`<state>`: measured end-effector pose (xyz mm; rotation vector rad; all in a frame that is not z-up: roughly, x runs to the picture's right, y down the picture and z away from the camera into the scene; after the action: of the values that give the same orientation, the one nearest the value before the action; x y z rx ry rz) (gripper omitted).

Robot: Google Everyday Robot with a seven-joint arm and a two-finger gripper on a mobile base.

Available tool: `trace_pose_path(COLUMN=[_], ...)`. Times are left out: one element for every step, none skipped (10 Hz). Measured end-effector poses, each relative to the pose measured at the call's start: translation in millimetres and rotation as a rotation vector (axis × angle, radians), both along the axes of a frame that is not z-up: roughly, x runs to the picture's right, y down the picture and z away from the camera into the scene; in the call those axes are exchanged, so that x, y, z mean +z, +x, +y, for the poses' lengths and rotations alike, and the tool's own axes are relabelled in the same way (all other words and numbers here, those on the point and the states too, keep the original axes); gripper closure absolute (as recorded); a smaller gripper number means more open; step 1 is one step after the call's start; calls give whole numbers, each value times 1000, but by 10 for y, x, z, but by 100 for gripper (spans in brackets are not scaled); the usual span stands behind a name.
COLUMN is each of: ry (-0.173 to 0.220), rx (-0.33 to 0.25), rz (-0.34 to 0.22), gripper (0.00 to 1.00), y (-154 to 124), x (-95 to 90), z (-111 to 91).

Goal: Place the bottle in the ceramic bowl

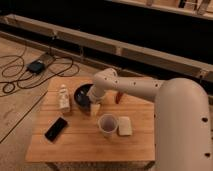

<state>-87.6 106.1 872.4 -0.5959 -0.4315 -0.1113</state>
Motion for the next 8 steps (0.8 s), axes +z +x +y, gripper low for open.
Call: trace_pose_path(ry=[0,1,4,14,23,37,44,50], rx=[0,-3,-23,-70,-115,-171,-206,-235], rz=[0,1,7,7,8,18,23,18], gripper=[20,20,20,20,20,20,20,20], y=[0,0,5,-71,-156,-253,-352,-475], x=[0,3,14,20,22,30,18,-4], z=[0,-1,7,28,41,46,39,35])
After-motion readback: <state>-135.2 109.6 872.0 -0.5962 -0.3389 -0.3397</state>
